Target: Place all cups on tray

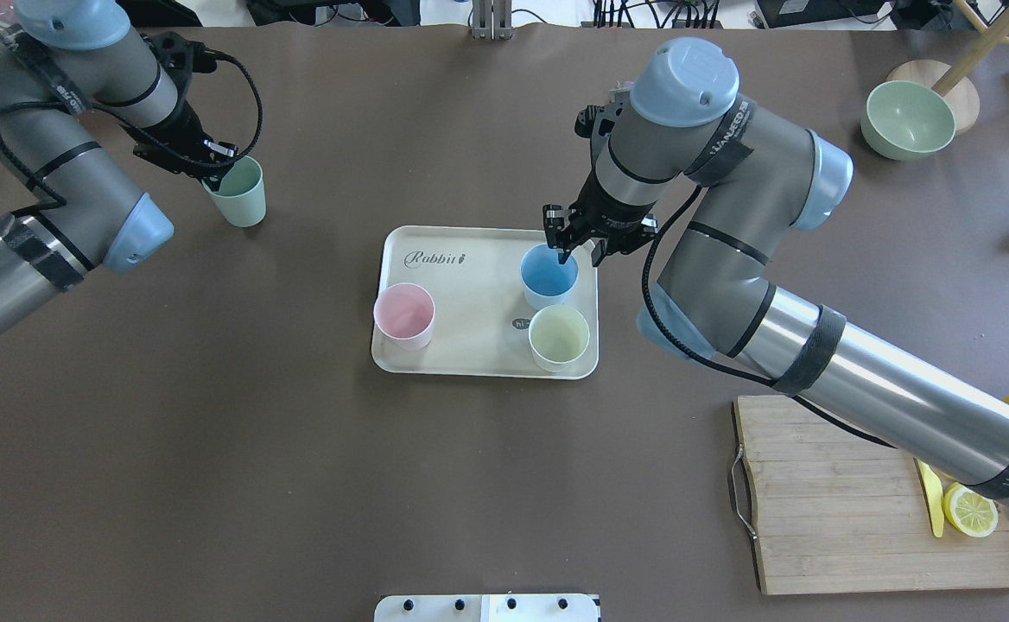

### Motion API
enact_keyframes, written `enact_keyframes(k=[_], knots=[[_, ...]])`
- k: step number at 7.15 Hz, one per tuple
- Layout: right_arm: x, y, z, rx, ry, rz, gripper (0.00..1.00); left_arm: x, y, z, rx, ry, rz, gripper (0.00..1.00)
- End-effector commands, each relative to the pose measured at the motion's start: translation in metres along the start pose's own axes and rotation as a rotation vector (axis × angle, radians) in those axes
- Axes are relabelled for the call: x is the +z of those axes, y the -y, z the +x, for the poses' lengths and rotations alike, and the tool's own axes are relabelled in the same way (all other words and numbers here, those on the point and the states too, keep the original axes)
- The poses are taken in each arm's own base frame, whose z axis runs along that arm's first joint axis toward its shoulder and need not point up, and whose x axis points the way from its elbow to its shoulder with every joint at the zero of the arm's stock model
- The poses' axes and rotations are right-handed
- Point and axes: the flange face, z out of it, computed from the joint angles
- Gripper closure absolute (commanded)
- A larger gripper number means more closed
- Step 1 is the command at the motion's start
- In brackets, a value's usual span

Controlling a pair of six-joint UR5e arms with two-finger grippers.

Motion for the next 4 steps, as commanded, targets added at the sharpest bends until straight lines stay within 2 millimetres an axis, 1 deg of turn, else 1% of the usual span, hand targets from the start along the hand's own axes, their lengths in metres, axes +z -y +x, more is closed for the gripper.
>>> enact_keyframes(k=[1,2,3,4], knots=[[-0.042,0.0,0.045,0.001,-0.002,0.015,0.0,-0.031,0.001,0.084,-0.11,-0.089,-0.013,1.0],[-0.051,0.001,0.059,-0.022,-0.023,0.012,0.0,-0.027,-0.013,0.134,-0.149,-0.115,-0.03,1.0],[-0.057,0.007,0.068,-0.03,-0.035,0.016,0.0,-0.022,-0.029,0.177,-0.183,-0.135,-0.053,1.0],[-0.055,0.008,0.08,-0.038,-0.046,0.013,0.0,-0.016,-0.042,0.211,-0.205,-0.13,-0.039,1.0]])
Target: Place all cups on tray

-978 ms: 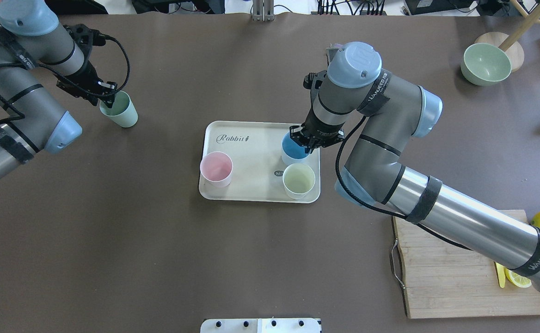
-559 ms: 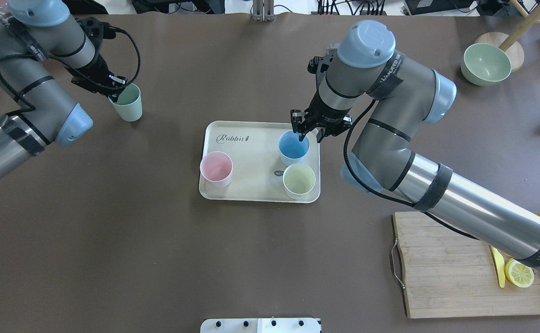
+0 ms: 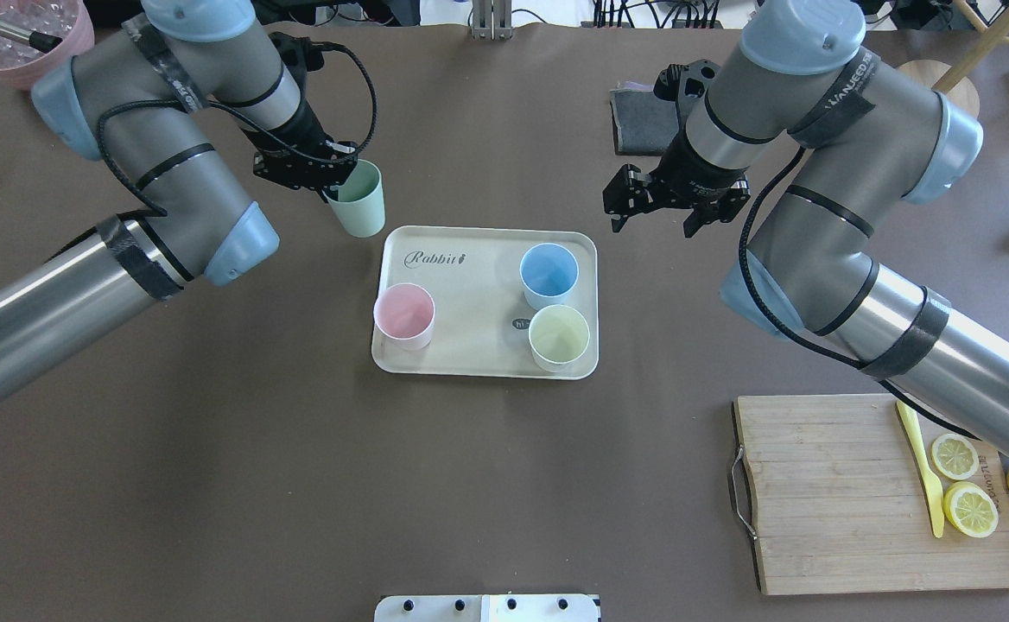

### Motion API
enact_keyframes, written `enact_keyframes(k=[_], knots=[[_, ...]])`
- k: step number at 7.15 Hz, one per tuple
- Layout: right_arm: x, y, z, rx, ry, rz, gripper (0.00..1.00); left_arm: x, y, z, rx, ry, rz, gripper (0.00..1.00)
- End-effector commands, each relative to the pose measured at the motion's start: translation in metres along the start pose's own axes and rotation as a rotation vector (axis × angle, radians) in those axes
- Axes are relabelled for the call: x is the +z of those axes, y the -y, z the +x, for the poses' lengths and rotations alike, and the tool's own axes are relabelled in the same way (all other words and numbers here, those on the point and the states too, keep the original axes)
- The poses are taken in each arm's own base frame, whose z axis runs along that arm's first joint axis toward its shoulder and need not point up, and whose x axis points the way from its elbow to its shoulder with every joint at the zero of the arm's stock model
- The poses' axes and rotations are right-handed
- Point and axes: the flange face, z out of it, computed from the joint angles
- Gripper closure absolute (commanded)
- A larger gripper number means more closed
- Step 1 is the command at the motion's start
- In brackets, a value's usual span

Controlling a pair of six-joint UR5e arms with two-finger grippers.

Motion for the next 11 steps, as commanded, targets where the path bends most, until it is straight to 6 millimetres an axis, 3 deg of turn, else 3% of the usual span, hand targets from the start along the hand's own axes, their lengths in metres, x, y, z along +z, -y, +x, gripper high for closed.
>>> enact_keyframes(k=[1,2,3,4,5,6,7,8,9,11], knots=[[-0.003,0.002,0.022,-0.018,-0.016,0.001,0.0,0.022,-0.039,0.057,-0.032,0.003,0.025,1.0],[-0.006,0.0,0.027,-0.017,-0.017,0.006,0.0,0.026,-0.042,0.058,-0.021,0.005,0.021,0.03],[-0.014,0.006,0.038,-0.002,-0.02,0.019,0.0,0.025,-0.042,0.057,-0.021,0.005,0.022,0.02],[-0.021,-0.006,0.051,-0.002,-0.017,0.024,0.0,0.004,-0.039,0.054,-0.018,-0.014,0.038,0.02],[-0.029,-0.009,0.066,0.009,-0.016,0.026,0.0,-0.018,-0.02,0.023,-0.007,0.003,0.039,0.02],[-0.039,-0.001,0.089,-0.011,-0.028,0.039,0.0,-0.05,-0.005,-0.02,0.041,0.025,0.041,0.02],[-0.051,0.007,0.122,-0.033,-0.048,0.035,0.0,-0.073,-0.002,-0.073,0.108,0.065,0.05,0.02],[-0.051,0.011,0.151,-0.081,-0.084,0.018,0.0,-0.084,0.001,-0.13,0.195,0.106,0.053,0.02],[-0.055,0.015,0.192,-0.125,-0.114,0.012,0.0,-0.106,0.015,-0.196,0.268,0.145,0.07,0.02],[-0.077,0.017,0.293,-0.179,-0.166,0.009,0.0,-0.142,0.026,-0.335,0.365,0.234,0.063,0.02]])
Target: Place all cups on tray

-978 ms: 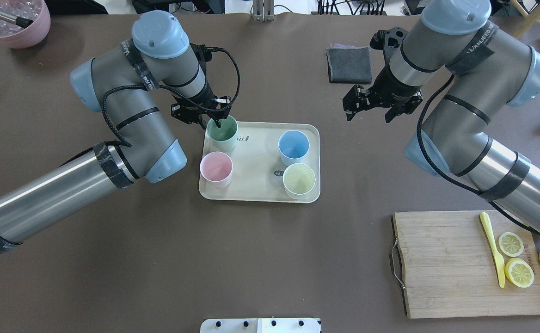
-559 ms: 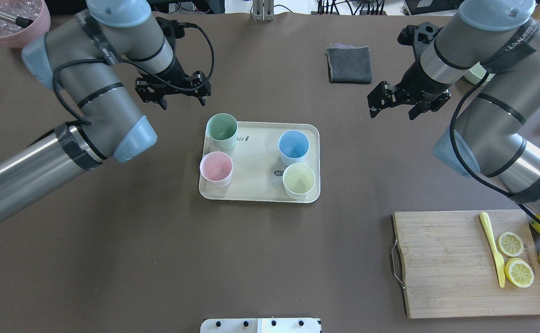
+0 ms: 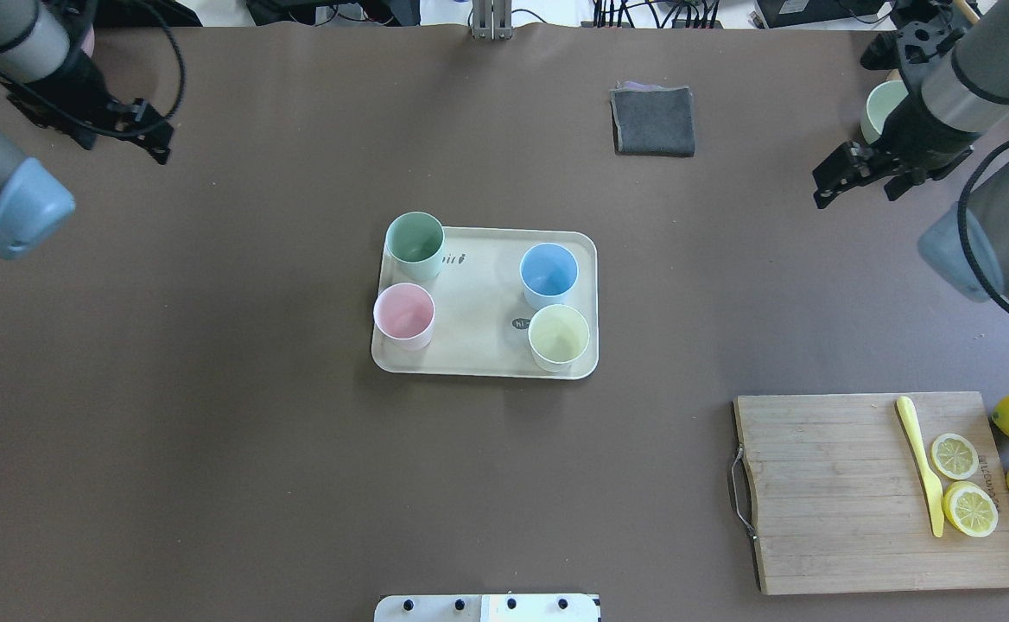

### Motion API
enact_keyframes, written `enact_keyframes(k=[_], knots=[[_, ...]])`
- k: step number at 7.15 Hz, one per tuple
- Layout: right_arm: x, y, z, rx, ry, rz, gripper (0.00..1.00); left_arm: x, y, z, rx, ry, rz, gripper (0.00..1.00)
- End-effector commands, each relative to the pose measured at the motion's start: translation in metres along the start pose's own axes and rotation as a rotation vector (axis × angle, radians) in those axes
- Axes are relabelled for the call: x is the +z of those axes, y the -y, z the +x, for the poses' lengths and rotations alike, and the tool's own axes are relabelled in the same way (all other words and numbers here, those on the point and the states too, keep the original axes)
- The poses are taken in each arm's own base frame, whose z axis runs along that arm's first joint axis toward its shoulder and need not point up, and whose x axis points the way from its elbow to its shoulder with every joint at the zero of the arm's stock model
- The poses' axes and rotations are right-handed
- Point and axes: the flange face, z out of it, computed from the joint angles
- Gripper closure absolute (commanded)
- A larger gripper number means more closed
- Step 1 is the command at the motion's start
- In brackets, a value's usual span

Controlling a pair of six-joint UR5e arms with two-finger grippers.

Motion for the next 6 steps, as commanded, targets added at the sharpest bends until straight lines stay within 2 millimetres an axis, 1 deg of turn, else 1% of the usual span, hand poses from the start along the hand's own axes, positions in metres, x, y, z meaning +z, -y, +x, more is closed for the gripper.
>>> enact_keyframes(k=[1,2,3,4,5,6], knots=[[-0.013,-0.021,0.1,-0.058,-0.03,-0.005,0.0,-0.01,-0.037,-0.149,0.116,0.077,-0.029,0.02],[-0.017,-0.031,0.133,-0.07,-0.036,-0.014,0.0,-0.018,-0.062,-0.216,0.123,0.1,-0.035,0.02],[-0.014,-0.043,0.159,-0.079,-0.047,-0.029,0.0,-0.026,-0.092,-0.26,0.135,0.074,-0.036,0.02],[-0.008,-0.05,0.182,-0.095,-0.053,-0.046,0.0,-0.025,-0.119,-0.283,0.119,0.024,-0.04,0.02],[-0.011,-0.053,0.201,-0.085,-0.058,-0.046,0.0,-0.022,-0.142,-0.298,0.082,0.021,-0.051,0.02],[-0.015,-0.058,0.213,-0.076,-0.06,-0.041,0.0,-0.013,-0.156,-0.306,0.063,0.018,-0.073,0.02]])
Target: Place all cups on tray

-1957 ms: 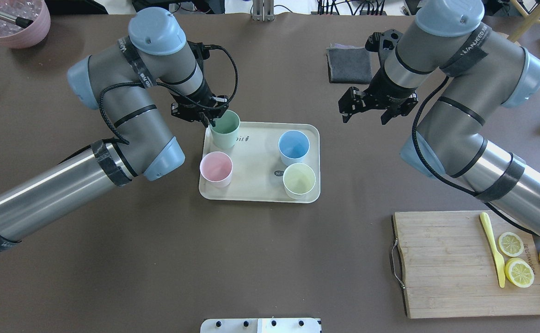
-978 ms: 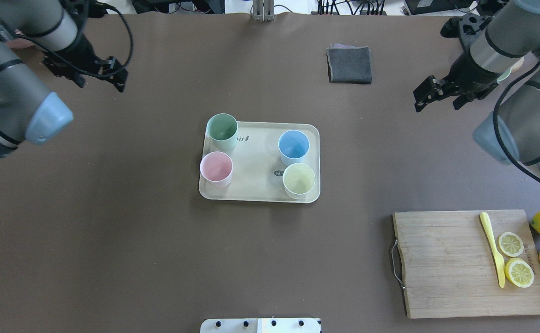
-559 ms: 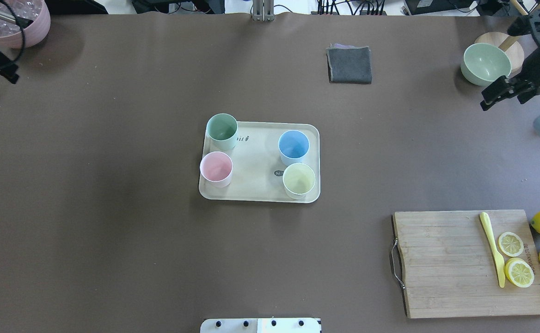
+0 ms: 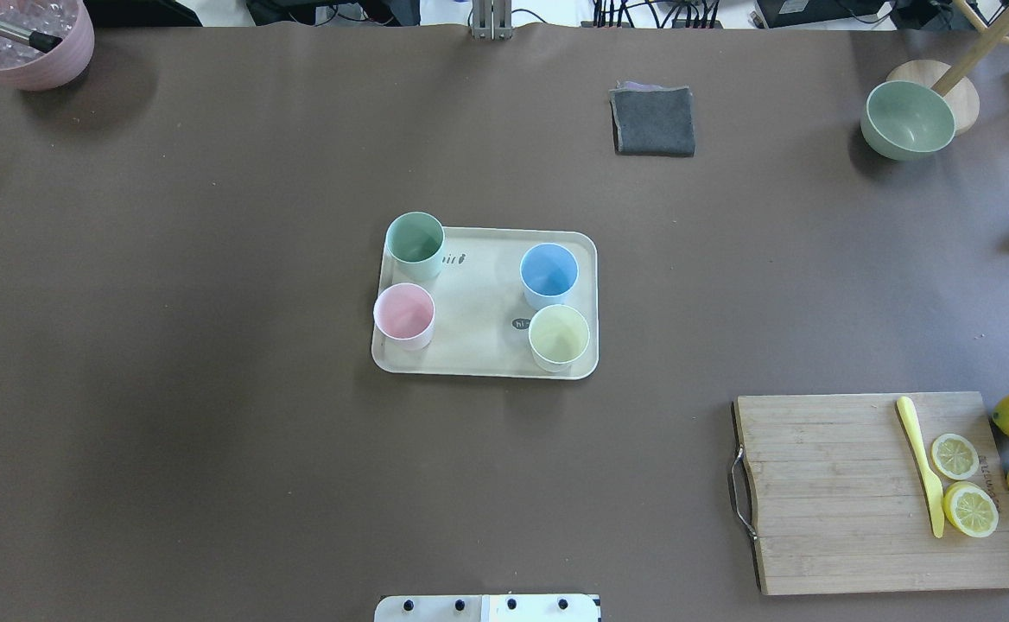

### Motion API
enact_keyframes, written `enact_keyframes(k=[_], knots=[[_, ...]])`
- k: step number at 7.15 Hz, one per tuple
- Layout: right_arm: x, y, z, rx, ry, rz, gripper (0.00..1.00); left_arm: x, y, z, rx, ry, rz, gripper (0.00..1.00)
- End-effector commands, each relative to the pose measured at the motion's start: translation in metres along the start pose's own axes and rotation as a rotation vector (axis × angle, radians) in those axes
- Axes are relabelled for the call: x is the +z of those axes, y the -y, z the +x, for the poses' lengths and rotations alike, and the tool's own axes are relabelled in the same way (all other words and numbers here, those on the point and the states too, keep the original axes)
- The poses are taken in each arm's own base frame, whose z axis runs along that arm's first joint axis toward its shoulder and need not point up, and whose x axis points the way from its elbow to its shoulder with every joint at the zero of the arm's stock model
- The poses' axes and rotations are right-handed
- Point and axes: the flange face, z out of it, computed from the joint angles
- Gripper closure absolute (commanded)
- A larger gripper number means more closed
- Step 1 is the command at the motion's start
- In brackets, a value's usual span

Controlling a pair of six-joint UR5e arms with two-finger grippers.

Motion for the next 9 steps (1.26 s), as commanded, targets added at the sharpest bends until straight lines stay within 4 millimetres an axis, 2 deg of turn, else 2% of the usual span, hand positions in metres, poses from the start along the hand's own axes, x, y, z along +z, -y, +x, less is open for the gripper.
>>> enact_keyframes(k=[1,4,6,9], knots=[[-0.003,-0.013,0.025,0.017,-0.006,0.002,0.0,0.016,-0.038,-0.017,-0.041,-0.012,-0.033,0.02],[0.001,-0.022,0.046,0.059,-0.01,-0.008,0.0,0.019,-0.052,-0.018,-0.032,-0.024,-0.009,0.02],[-0.003,-0.024,0.051,0.07,-0.011,-0.002,0.0,0.016,-0.06,-0.019,-0.025,-0.078,0.042,0.02],[-0.004,-0.023,0.051,0.069,-0.011,0.003,0.0,0.017,-0.06,-0.019,-0.041,-0.079,0.04,0.02]])
